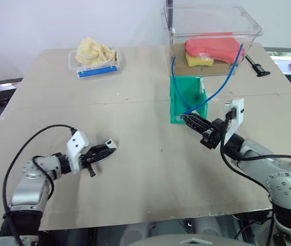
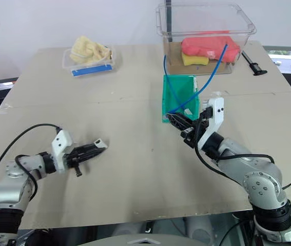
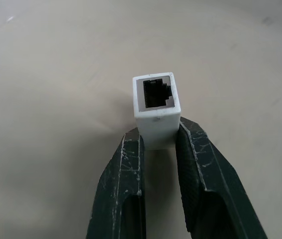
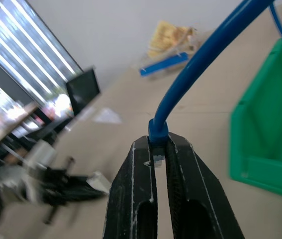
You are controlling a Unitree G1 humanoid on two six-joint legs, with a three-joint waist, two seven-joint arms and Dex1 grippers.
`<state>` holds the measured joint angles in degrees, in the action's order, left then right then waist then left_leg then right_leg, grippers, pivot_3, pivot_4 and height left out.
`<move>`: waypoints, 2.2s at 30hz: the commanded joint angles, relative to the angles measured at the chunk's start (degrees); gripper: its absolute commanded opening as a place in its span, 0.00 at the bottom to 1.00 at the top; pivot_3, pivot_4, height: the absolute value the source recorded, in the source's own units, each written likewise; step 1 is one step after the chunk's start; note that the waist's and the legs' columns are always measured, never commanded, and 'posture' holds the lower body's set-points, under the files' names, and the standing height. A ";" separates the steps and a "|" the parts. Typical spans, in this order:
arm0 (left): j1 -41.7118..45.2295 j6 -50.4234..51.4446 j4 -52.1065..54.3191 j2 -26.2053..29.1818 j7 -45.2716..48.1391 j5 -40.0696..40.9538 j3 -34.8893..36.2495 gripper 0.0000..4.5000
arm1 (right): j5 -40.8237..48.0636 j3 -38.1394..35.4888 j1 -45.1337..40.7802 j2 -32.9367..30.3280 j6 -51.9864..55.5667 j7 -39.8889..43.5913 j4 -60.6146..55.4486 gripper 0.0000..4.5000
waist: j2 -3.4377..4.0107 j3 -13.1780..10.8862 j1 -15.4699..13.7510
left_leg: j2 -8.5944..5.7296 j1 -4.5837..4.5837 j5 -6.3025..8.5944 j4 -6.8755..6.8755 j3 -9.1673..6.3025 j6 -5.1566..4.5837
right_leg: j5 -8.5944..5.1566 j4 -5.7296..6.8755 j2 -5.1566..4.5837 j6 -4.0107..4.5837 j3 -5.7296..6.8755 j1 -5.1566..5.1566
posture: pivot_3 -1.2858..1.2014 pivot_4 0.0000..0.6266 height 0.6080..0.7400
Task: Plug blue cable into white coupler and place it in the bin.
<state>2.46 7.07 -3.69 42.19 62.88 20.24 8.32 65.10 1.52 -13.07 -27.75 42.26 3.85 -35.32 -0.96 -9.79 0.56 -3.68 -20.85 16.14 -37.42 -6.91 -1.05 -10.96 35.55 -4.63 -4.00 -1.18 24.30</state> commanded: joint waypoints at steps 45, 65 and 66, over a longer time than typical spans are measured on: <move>36.88 -2.82 -14.15 -14.89 8.51 -19.10 -30.91 0.06 | -51.54 22.89 -26.42 -5.63 -11.82 58.04 35.21 0.00 | -0.09 0.07 0.29 | -0.15 -1.04 -0.16 -0.88 0.02 0.28 | 0.17 0.31 -0.03 -0.13 0.02 0.74 | 0.52 0.24 1.00; 35.60 -2.66 -12.73 -14.76 8.43 -18.99 -30.45 0.06 | -56.53 26.18 -26.34 -4.17 -12.40 63.11 38.16 0.00 | -0.12 0.24 0.37 | -0.15 -0.96 -0.16 -0.90 0.04 0.29 | 0.19 0.35 -0.03 -0.11 0.00 0.71 | 0.52 0.24 1.00; 35.59 -2.63 -12.65 -14.79 8.42 -18.96 -30.44 0.06 | -57.08 26.45 -26.49 -3.82 -13.00 63.11 38.99 0.00 | -0.13 0.25 0.37 | -0.15 -0.96 -0.16 -0.90 0.04 0.29 | 0.19 0.35 -0.03 -0.11 0.00 0.70 | 0.52 0.24 1.00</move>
<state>38.38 4.63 -18.18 27.50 70.33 1.12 -22.00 10.90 24.13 -41.08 -31.57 28.92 65.94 0.70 -1.09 -9.54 0.92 -3.83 -21.80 15.97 -38.32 -6.87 -0.76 -10.77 35.90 -4.66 -4.10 -1.18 25.00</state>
